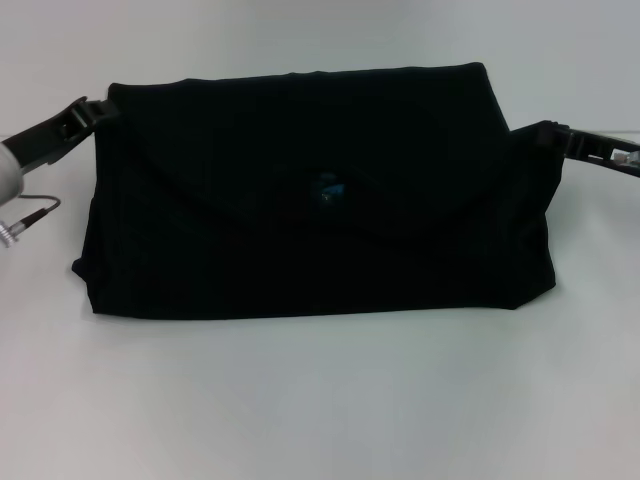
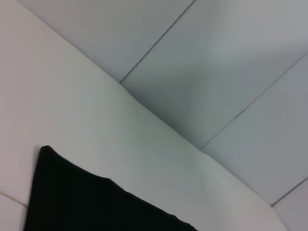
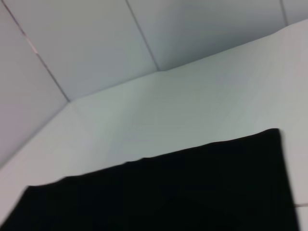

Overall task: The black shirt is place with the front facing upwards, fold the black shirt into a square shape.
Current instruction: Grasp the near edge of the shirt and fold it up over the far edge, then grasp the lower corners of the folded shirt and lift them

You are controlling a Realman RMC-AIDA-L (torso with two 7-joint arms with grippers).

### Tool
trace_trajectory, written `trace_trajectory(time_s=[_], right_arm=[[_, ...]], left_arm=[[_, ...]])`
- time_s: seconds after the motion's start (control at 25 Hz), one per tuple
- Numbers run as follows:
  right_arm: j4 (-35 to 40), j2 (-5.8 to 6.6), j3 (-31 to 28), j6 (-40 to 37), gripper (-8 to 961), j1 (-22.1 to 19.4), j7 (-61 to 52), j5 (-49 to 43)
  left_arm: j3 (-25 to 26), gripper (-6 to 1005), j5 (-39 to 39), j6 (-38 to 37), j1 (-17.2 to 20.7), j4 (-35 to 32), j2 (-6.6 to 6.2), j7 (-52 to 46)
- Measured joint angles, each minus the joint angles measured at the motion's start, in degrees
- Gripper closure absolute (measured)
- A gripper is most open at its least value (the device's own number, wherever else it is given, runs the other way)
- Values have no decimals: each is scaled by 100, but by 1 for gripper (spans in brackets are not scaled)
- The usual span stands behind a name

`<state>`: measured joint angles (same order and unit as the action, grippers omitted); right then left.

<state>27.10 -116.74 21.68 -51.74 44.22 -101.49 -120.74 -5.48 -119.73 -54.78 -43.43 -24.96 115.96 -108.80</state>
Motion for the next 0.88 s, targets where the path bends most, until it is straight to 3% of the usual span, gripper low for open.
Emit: trace_trajectory(time_s=[0.24, 0.48, 0.72, 0.88], right_arm=[[-23, -168, 13, 568, 873, 28, 610, 142], [-46, -242, 21, 591, 743, -29, 911, 386], [-16, -190, -4, 15, 593, -282, 914, 822], [19, -10, 39, -1202, 427, -582, 970, 1094]], left_arm=[[-7, 988, 177, 435, -161, 0, 211, 411], [-5, 946, 659, 619, -98, 1, 359, 819], [-6, 766, 674, 667, 73, 152, 249, 670], [-100, 610, 632, 308, 318, 273, 37, 231]])
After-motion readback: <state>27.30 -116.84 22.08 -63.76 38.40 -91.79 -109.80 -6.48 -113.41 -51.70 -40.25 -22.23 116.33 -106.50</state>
